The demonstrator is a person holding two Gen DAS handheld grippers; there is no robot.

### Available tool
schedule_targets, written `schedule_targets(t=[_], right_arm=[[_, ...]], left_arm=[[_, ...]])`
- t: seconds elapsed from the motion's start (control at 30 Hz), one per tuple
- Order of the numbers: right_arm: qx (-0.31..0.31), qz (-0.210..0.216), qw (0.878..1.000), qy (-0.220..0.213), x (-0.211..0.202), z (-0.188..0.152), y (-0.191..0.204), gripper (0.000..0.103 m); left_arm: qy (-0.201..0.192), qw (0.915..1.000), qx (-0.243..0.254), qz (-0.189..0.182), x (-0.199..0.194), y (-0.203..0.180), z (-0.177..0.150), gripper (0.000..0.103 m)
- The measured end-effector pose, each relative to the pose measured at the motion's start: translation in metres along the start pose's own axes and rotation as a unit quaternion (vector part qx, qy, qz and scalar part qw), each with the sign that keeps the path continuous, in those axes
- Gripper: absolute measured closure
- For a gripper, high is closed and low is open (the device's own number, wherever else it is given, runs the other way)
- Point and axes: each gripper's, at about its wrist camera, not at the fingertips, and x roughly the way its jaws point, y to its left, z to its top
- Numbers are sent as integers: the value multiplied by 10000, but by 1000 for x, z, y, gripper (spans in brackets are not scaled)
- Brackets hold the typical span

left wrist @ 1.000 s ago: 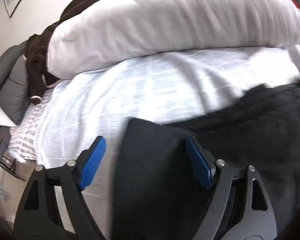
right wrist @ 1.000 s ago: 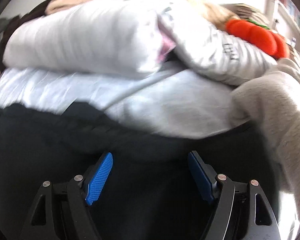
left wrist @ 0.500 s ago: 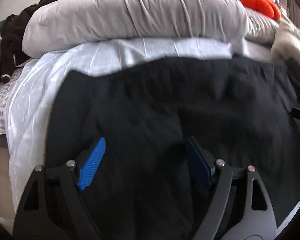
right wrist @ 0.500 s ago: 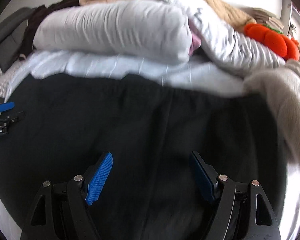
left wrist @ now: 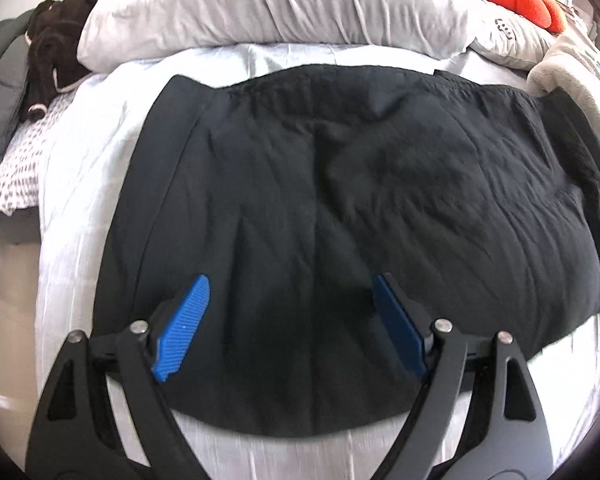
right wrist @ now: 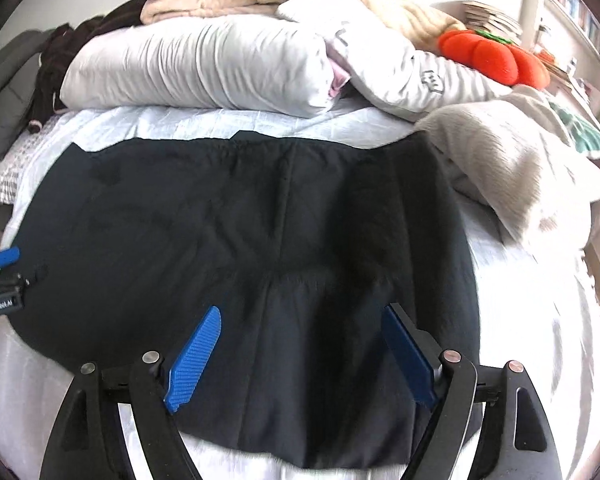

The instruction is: Fold large clothes

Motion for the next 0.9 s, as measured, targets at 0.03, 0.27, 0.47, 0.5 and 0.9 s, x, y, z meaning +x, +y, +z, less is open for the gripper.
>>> schedule_targets(t=[0.03,0.27,0.47,0.5,0.9], right_arm=[[44,24,10000,4,-7,-5,0,18],[335,-5,9994,75,-28,-29,-5,18],[446,109,9989,18,-25,-47,-6,16],[452,120,9989,64,-21,-48,-5,16],[263,57,9996,123,0,-42,11,16]], left_arm=[[58,10000,-43,32,-6,0,-5,18],[163,9998,-32,109,-29,-3,-32,15],[104,9997,-68,187,-33,7,-49,15],[21,9998,-74,189,-32,9,-52,15],[185,9962,-802,-280,4,48,-54,15]])
